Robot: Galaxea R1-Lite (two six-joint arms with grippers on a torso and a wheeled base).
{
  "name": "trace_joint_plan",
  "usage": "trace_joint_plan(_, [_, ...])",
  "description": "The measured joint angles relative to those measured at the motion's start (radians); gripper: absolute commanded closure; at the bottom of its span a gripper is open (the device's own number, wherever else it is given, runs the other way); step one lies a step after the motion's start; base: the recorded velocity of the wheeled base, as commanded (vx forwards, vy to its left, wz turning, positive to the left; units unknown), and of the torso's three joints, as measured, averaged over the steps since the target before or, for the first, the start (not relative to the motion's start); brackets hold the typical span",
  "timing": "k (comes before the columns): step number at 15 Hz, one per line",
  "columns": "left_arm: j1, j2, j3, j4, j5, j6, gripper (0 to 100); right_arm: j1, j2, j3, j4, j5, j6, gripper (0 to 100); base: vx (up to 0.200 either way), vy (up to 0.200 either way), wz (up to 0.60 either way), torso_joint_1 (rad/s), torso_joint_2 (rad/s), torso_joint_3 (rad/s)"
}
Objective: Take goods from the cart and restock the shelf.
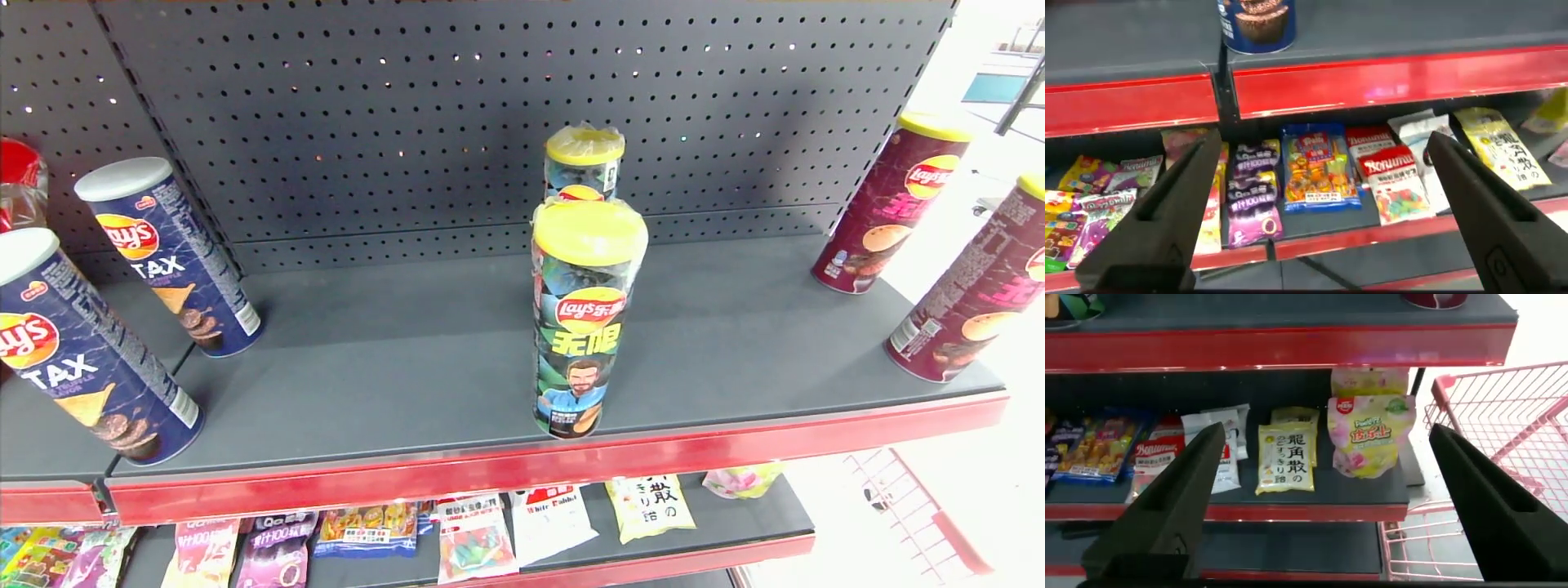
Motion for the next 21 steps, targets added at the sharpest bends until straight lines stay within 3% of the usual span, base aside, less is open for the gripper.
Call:
trace_joint_plan(3, [0.027, -0.028, 0.000, 0.001, 0.001, 0.001, 0, -0.009, -0.037, 0.015, -0.002, -0.043, -0.046, 0, 0.000, 0.000, 0.00, 0.000, 0.00, 0.000])
trace_joint_plan(5, [0.041, -0.052, 0.000, 0.001, 0.003, 0.001, 0, -0.007, -0.050, 0.022, -0.002, -0.067, 0.005, 0, 0.000, 0.000, 0.00, 0.000, 0.00, 0.000])
trace_joint_plan(15, [0.046, -0.069, 0.000, 0.000, 0.004, 0.003, 0, -0.007, -0.059, 0.025, -0.001, -0.080, 0.003, 0, 0.000, 0.000, 0.00, 0.000, 0.00, 0.000])
trace_joint_plan(19, [0.046, -0.069, 0.000, 0.000, 0.005, 0.004, 0, -0.007, -0.060, 0.025, -0.001, -0.083, 0.001, 0, -0.200, 0.000, 0.00, 0.012, 0.00, 0.006])
trace_joint_plan(21, [0.046, -0.069, 0.000, 0.000, 0.005, 0.003, 0, -0.006, -0.060, 0.025, 0.000, -0.084, 0.001, 0, 0.000, 0.000, 0.00, 0.000, 0.00, 0.000])
